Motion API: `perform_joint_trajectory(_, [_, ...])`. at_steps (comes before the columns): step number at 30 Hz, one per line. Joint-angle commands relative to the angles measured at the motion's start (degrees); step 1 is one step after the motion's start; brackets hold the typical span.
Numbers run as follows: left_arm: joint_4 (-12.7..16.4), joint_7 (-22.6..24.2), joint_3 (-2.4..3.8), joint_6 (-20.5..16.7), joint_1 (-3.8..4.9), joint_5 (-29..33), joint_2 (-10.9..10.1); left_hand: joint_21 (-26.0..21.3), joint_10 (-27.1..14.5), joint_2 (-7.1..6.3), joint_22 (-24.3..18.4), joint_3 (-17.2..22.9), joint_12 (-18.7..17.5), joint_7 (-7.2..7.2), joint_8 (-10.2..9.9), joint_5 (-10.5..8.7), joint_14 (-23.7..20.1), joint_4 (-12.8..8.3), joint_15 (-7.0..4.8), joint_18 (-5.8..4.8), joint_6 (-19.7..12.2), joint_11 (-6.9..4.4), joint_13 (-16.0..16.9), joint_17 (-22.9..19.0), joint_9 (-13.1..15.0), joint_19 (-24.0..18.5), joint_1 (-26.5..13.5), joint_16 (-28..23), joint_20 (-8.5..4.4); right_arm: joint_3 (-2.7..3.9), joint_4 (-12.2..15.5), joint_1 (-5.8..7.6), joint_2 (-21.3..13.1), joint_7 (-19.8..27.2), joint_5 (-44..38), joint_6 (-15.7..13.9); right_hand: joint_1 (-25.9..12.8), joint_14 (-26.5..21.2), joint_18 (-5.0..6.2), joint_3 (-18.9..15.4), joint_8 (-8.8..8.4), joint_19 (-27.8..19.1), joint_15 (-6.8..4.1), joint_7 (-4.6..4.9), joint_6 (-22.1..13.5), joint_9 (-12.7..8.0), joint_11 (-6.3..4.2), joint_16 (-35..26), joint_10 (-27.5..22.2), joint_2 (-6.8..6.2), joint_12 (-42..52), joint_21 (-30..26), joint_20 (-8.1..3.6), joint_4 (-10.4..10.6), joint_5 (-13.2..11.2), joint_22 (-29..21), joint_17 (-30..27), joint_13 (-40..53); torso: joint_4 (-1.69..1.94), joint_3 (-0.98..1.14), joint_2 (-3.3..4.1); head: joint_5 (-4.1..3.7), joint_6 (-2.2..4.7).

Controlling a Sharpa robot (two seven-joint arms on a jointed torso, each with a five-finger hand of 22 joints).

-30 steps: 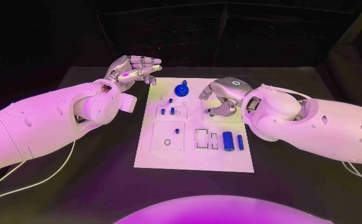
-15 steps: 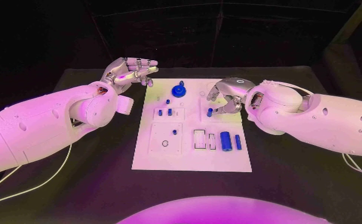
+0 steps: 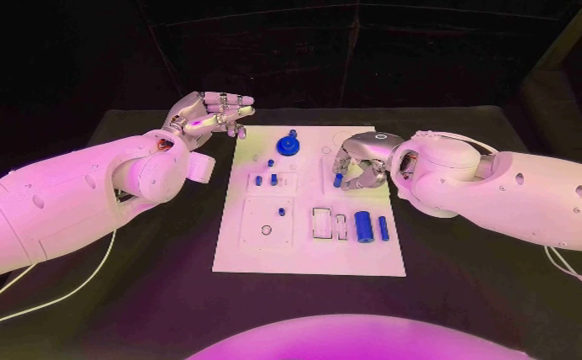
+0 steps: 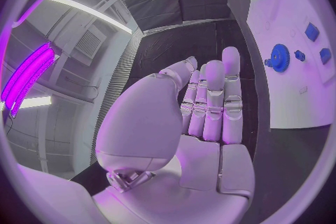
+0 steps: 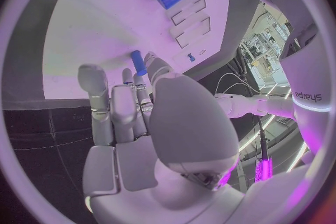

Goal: Assemble the parts on the task board

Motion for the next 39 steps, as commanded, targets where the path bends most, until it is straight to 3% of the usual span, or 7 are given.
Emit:
perform_joint_trajectory(1, [-0.02,0.28,0.04,0.74,0.07,0.21,0.13,-0.39,-0.23,0.44,-0.09,0.04,0.34,0.25,0.26,0.16,-0.45,0.03,-0.06,0.7,-0.17,0.09,0.08,-0.08,-0.03,-0.39,-0.23,-0.24,0.02,0.02,-0.21,0.07,0.3,0.31,0.22,1.51,-0.09,1.08,-0.18,0.9,0.33,0.66,-0.5,0.06,0.84,0.1,-0.02,0.38,1.17,1.09,0.13,0.56,-0.01,0.21,0.3,0.85,0.41,-0.14,0.0,0.01,0.01,-0.05,-0.04])
perform_joint_trajectory(11, [-0.1,0.26,0.04,0.8,0.07,0.21,0.13,-0.42,-0.28,0.47,-0.13,0.03,0.39,0.25,0.28,0.16,-0.48,0.03,-0.05,0.7,-0.2,0.1,0.08,-0.11,-0.04,-0.4,-0.25,-0.24,0.03,0.01,-1.31,0.03,1.42,-0.04,0.24,0.51,0.27,1.51,-0.59,4.42,0.84,1.98,-0.84,-0.08,4.05,0.13,-0.54,1.06,5.83,2.35,-1.19,2.29,-0.31,0.74,0.43,3.23,0.74,-0.18,-0.02,-0.03,0.02,-0.01,-0.21])
perform_joint_trajectory(25, [-0.09,0.05,0.04,0.94,0.07,0.21,0.09,-0.44,-0.3,0.5,-0.15,0.01,0.41,0.26,0.29,0.16,-0.49,0.06,-0.04,0.7,-0.21,0.11,0.09,-0.12,-0.04,-0.41,-0.3,-0.24,0.03,0.0,-1.82,-0.05,2.41,-1.37,-1.41,-2.04,0.53,1.63,-0.73,7.09,1.18,2.41,-1.2,-0.41,6.3,0.17,-0.94,1.64,8.2,2.56,-2.86,2.95,-0.66,0.34,-0.23,4.07,1.06,-0.12,-0.03,-0.03,-0.03,-0.19,-0.22])
perform_joint_trajectory(30, [-0.07,-0.02,0.04,0.98,0.07,0.21,-0.01,-0.44,-0.3,0.5,-0.15,0.01,0.41,0.26,0.29,0.16,-0.49,0.06,-0.04,0.7,-0.21,0.11,0.09,-0.12,-0.04,-0.41,-0.3,-0.24,0.03,0.01,-0.31,-0.07,1.49,-1.2,-2.12,-4.26,0.84,1.7,-0.87,8.49,1.24,2.77,-1.35,-0.42,6.86,0.15,-1.09,1.97,9.1,2.65,-3.42,3.56,-0.84,-0.18,-1.08,4.94,1.33,-0.08,-0.16,0.03,-0.07,-0.1,-0.22])
perform_joint_trajectory(39, [-0.05,-0.06,0.03,1.04,0.06,0.21,0.02,-0.49,-0.38,0.52,-0.21,-0.04,0.47,0.29,0.32,0.16,-0.53,0.12,-0.01,0.7,-0.26,0.13,0.09,-0.16,-0.05,-0.42,-0.42,-0.24,0.05,0.14,5.23,-0.01,-1.52,-0.19,-1.86,-8.8,0.78,1.68,-0.9,9.42,1.15,2.84,-1.36,-0.32,7.08,0.08,-1.06,2.07,9.55,2.17,-3.99,3.73,-0.9,-0.61,-0.96,5.12,1.29,-0.08,0.09,-0.07,-0.08,-0.15,0.17])
